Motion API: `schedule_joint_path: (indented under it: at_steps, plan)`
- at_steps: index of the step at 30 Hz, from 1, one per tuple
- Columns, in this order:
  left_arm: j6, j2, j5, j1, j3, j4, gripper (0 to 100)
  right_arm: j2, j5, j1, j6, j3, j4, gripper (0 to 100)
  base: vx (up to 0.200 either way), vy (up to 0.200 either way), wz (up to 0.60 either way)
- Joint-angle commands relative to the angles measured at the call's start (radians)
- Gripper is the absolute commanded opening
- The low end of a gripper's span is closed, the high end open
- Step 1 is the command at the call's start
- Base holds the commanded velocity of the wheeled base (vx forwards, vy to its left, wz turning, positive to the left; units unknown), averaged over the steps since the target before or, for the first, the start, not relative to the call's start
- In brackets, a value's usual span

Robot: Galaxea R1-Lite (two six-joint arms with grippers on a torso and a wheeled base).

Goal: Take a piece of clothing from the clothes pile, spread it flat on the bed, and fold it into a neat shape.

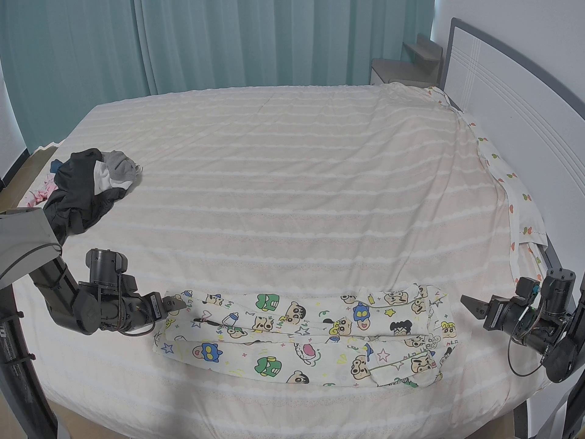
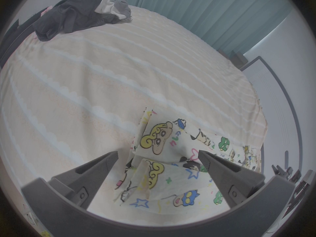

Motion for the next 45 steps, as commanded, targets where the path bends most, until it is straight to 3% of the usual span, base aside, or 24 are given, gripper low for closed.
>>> schedule_joint_path:
  at_steps: [1, 30, 31, 45]
  plan:
    - [0.017, 0.072, 0.019, -0.009, -0.034, 0.002, 100, -0.008, 0.000, 0.002, -0.001, 0.018, 0.000, 100, 0.000, 0.000, 0.00]
    - [0.012, 0.181, 0.083, -0.059, -0.126, -0.006, 100, -0.002, -0.028, 0.018, -0.002, 0.018, 0.000, 100, 0.000, 0.000, 0.00]
    - [0.012, 0.183, 0.083, -0.059, -0.125, -0.006, 0, -0.002, -0.028, 0.019, -0.002, 0.018, 0.000, 100, 0.000, 0.000, 0.00]
    - [0.012, 0.175, 0.086, -0.062, -0.085, -0.043, 0, -0.002, -0.029, 0.019, -0.002, 0.018, 0.000, 100, 0.000, 0.000, 0.00]
